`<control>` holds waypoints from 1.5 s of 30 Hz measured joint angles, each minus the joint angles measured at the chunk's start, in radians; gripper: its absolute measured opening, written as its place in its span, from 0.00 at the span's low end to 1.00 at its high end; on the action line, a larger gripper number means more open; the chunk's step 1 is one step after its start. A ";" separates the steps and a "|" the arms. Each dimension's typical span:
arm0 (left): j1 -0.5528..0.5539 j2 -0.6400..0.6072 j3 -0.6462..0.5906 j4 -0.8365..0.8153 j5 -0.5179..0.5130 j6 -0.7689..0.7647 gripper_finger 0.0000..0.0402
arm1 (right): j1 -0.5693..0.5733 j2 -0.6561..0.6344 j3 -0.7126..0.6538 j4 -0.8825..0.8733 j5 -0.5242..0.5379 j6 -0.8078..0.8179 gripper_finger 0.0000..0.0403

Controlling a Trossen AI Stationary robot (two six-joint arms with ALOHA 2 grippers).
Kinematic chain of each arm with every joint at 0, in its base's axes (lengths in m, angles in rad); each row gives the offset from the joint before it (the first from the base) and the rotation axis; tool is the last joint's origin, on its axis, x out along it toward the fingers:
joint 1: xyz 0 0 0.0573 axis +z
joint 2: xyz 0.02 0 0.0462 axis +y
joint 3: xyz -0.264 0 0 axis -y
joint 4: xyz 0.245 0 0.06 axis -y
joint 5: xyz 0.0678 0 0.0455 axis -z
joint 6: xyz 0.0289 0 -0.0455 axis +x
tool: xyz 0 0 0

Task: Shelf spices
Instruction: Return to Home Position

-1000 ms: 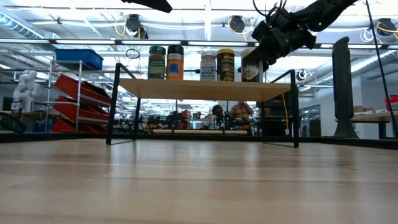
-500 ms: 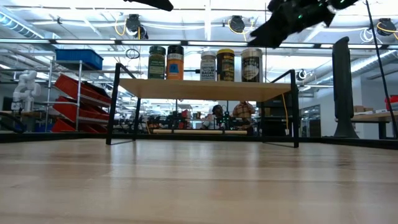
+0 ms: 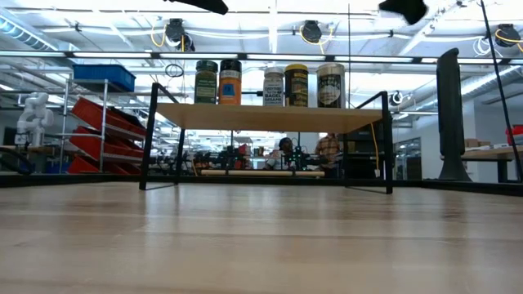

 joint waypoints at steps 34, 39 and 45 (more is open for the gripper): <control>0.138 -0.001 -0.220 0.612 -0.004 0.245 0.03 | 0.332 -0.632 -0.270 -0.210 0.126 0.154 0.00; 0.149 0.000 -0.399 0.887 0.011 0.227 0.01 | 0.332 -0.694 -0.270 -0.209 0.123 0.155 0.00; 0.150 0.000 -0.523 1.093 0.032 0.201 0.02 | 0.326 -0.725 -0.271 -0.210 0.151 0.167 0.00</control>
